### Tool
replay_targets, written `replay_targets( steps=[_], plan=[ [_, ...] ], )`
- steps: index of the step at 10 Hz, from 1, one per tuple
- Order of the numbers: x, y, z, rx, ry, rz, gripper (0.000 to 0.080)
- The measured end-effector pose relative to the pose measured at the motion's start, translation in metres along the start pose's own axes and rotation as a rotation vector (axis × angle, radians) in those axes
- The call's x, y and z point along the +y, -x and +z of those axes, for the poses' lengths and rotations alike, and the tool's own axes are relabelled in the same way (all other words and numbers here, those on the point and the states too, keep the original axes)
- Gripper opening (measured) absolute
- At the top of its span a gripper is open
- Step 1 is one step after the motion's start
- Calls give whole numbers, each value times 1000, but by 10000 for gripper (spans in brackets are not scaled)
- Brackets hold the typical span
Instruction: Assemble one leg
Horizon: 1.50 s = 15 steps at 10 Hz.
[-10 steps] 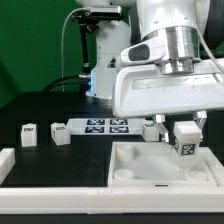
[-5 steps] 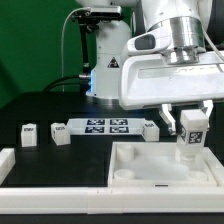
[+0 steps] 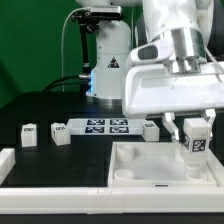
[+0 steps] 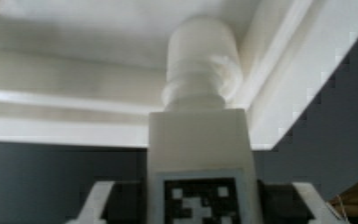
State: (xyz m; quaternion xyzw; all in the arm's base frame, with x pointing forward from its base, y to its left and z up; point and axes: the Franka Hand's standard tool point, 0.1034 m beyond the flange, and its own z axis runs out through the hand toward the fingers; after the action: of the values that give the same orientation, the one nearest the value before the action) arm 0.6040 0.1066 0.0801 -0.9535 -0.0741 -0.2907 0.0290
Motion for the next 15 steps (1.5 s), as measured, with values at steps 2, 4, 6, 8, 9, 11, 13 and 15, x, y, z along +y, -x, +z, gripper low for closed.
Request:
replay_targets(
  steps=[2, 4, 6, 8, 9, 11, 13, 15],
  plan=[
    [-7, -1, 3, 0, -8, -5, 290],
    [-9, 7, 9, -18, -12, -6, 290],
    [-9, 9, 11, -18, -11, -8, 290],
    [-8, 15, 14, -25, -10, -11, 290],
    [-7, 15, 15, -20, -9, -12, 290],
    [-8, 16, 15, -35, -11, -12, 290],
    [-8, 17, 16, -36, -11, -12, 597],
    [-8, 17, 16, -36, -11, -12, 633]
  ],
)
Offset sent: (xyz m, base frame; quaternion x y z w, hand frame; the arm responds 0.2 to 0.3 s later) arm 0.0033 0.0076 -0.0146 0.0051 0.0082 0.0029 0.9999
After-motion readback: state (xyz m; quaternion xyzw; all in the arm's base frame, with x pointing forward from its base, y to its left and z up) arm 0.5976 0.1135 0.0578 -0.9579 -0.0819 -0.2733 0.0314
